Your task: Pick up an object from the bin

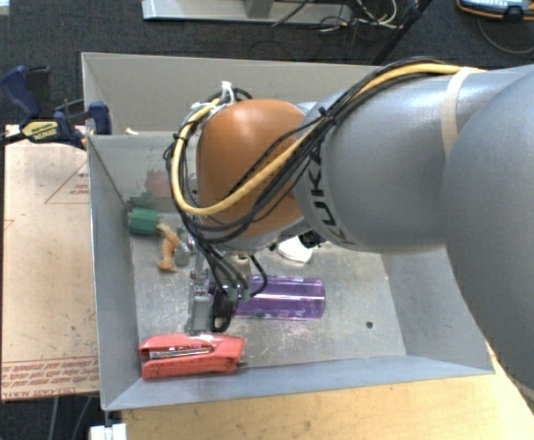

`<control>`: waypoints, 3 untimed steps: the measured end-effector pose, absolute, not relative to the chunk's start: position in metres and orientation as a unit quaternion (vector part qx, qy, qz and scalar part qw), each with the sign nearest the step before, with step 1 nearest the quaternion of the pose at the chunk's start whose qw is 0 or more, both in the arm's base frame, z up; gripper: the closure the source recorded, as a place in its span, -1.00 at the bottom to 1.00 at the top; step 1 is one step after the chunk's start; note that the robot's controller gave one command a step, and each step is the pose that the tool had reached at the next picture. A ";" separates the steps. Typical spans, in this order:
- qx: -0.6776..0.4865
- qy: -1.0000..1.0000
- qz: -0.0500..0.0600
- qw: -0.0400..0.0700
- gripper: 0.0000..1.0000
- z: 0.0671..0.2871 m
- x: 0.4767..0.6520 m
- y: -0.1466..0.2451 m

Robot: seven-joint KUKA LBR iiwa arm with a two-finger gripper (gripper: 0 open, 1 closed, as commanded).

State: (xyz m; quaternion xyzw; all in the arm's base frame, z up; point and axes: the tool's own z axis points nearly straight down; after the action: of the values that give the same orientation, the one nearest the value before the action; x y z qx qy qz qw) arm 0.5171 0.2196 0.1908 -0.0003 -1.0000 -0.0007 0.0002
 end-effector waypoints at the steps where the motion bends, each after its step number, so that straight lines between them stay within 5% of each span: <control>1: 0.003 -1.000 -0.001 0.000 -1.00 0.216 0.523 0.198; 2: 0.003 -1.000 -0.001 -0.002 -1.00 0.220 0.526 0.185; 3: -0.033 -0.999 -0.003 -0.003 -1.00 0.185 0.521 0.161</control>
Offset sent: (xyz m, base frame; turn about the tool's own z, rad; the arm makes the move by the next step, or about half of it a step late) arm 0.0078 -0.0360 0.0275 -0.0088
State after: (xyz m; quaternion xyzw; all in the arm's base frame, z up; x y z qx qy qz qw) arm 0.5213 0.1609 0.1850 -0.0330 -0.9994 -0.0026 -0.0027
